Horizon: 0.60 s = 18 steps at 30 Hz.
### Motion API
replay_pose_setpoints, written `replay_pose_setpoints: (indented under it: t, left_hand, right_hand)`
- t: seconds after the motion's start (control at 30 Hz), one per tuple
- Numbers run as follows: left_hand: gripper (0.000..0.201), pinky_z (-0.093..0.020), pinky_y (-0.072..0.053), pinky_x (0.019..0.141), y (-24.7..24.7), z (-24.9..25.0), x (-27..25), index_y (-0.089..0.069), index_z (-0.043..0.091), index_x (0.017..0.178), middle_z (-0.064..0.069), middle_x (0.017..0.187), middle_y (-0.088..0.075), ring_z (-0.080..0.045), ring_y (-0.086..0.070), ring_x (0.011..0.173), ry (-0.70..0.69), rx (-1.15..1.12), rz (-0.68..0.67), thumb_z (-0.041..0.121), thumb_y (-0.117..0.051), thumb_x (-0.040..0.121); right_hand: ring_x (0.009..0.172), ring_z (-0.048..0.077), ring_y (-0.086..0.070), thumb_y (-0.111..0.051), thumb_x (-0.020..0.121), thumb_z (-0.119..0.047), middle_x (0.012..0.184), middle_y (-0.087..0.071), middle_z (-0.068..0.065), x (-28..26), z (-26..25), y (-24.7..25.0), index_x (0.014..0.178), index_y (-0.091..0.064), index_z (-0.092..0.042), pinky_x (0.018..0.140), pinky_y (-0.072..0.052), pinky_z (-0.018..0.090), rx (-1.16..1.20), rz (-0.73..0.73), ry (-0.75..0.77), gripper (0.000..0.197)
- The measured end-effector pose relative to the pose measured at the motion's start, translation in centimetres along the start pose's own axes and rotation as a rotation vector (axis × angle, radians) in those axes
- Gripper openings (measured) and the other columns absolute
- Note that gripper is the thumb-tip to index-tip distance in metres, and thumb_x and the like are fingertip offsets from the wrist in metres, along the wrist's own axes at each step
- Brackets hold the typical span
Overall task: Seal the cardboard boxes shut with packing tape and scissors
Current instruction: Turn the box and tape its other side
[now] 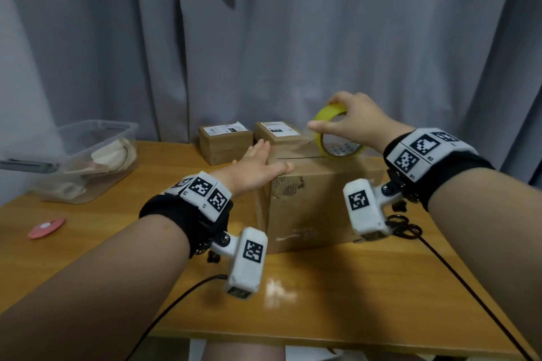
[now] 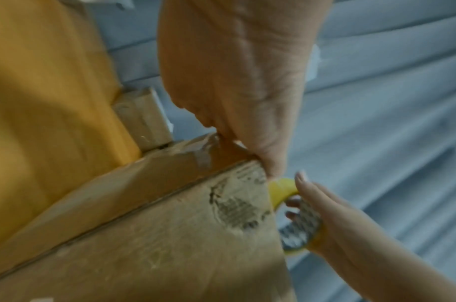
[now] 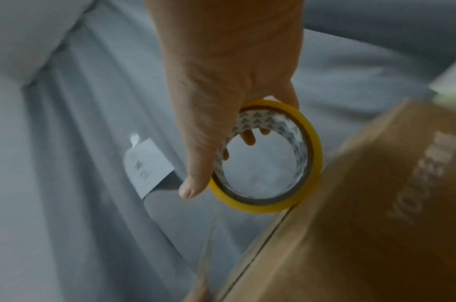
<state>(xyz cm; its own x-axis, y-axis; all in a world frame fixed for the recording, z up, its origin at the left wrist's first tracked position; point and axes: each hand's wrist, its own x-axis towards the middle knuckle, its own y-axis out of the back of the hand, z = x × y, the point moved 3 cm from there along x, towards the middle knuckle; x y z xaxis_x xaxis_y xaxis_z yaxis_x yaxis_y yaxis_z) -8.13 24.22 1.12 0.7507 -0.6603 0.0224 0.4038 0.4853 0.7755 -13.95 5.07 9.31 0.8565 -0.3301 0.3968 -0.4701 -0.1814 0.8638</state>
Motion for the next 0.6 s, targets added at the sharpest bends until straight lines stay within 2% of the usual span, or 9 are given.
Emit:
replay_pose_setpoints:
  t: [0.07,0.13,0.2,0.23,0.27,0.33,0.4,0.53,0.6]
  left_hand:
    - [0.073,-0.044,0.003,0.118,0.4,1.0,-0.4,-0.003,0.013,0.152,-0.001,0.159,0.009,-0.016,0.009,0.146,-0.039,0.357,0.036,0.055,-0.028,0.097]
    - [0.071,-0.043,0.003,0.118,0.3,2.1,-0.6,-0.009,0.008,0.151,-0.008,0.159,0.004,-0.019,0.006,0.146,-0.082,0.547,0.024,0.054,-0.018,0.098]
    - [0.085,-0.043,0.003,0.118,-0.2,2.6,-0.6,-0.009,0.003,0.151,-0.012,0.159,-0.002,-0.022,0.001,0.147,-0.048,0.636,-0.040,0.065,-0.011,0.092]
    - [0.094,-0.044,0.003,0.118,-0.4,2.9,-0.4,-0.008,0.002,0.150,-0.014,0.159,-0.005,-0.023,-0.001,0.147,-0.020,0.688,-0.068,0.072,-0.009,0.087]
    - [0.102,-0.045,0.003,0.118,-0.5,3.3,-0.2,-0.009,0.001,0.150,-0.015,0.158,-0.007,-0.025,-0.003,0.147,0.003,0.745,-0.086,0.078,-0.009,0.082]
    - [0.110,-0.045,-0.001,0.118,-1.0,4.5,0.4,-0.011,0.000,0.149,-0.017,0.157,-0.012,-0.028,-0.007,0.146,0.022,0.828,-0.104,0.084,-0.014,0.077]
    - [0.109,-0.044,-0.011,0.117,-1.7,5.5,0.9,-0.012,-0.001,0.149,-0.019,0.156,-0.013,-0.031,-0.012,0.145,0.013,0.837,-0.098,0.082,-0.019,0.079]
    - [0.100,-0.041,-0.023,0.111,-1.8,5.1,1.0,-0.021,-0.001,0.146,-0.020,0.153,-0.022,-0.032,-0.024,0.140,-0.064,0.787,-0.037,0.076,-0.028,0.083]
    - [0.094,-0.040,-0.022,0.113,-0.3,3.7,0.4,-0.024,0.002,0.146,-0.017,0.154,-0.022,-0.030,-0.023,0.141,-0.120,0.742,-0.055,0.072,-0.033,0.084]
  right_hand:
    - [0.123,0.028,-0.048,-0.059,0.078,-0.068,0.128,-0.053,0.012,-0.3,0.3,-0.3,0.128,-0.056,-0.024,0.105,-0.038,0.039,0.176,0.023,0.004,0.066]
    - [0.134,0.023,-0.041,-0.051,0.092,-0.053,0.142,-0.049,0.008,-0.7,0.2,-0.1,0.136,-0.052,-0.021,0.111,-0.030,0.032,0.246,0.026,0.008,0.054]
    - [0.139,0.020,-0.034,-0.047,0.096,-0.048,0.149,-0.042,0.002,-0.7,0.2,0.0,0.142,-0.044,-0.017,0.112,-0.025,0.029,0.261,0.009,0.001,0.055]
    - [0.138,0.021,-0.035,-0.047,0.095,-0.051,0.149,-0.041,0.002,-0.7,0.3,-0.1,0.143,-0.041,-0.016,0.110,-0.027,0.030,0.283,0.001,-0.025,0.060]
    - [0.135,0.023,-0.039,-0.049,0.092,-0.055,0.145,-0.045,0.004,-0.8,0.5,-0.2,0.142,-0.040,-0.015,0.106,-0.031,0.031,0.320,0.006,-0.061,0.065]
    - [0.118,0.023,-0.050,-0.054,0.086,-0.062,0.123,-0.053,0.005,-1.2,0.7,-0.4,0.132,-0.045,-0.013,0.094,-0.039,0.032,0.399,0.031,-0.102,0.068]
    - [0.105,0.018,-0.052,-0.056,0.085,-0.062,0.109,-0.053,0.000,-1.4,0.5,-0.8,0.125,-0.049,-0.015,0.092,-0.042,0.032,0.461,0.042,-0.094,0.062]
    - [0.100,0.020,-0.054,-0.054,0.086,-0.062,0.107,-0.057,0.001,-0.7,0.0,-0.4,0.112,-0.058,-0.014,0.095,-0.045,0.038,0.486,0.045,-0.135,0.054]
    - [0.084,0.021,-0.057,-0.060,0.082,-0.059,0.085,-0.060,0.003,-0.5,-0.4,-0.1,0.092,-0.060,-0.011,0.084,-0.047,0.039,0.508,0.051,-0.142,0.049]
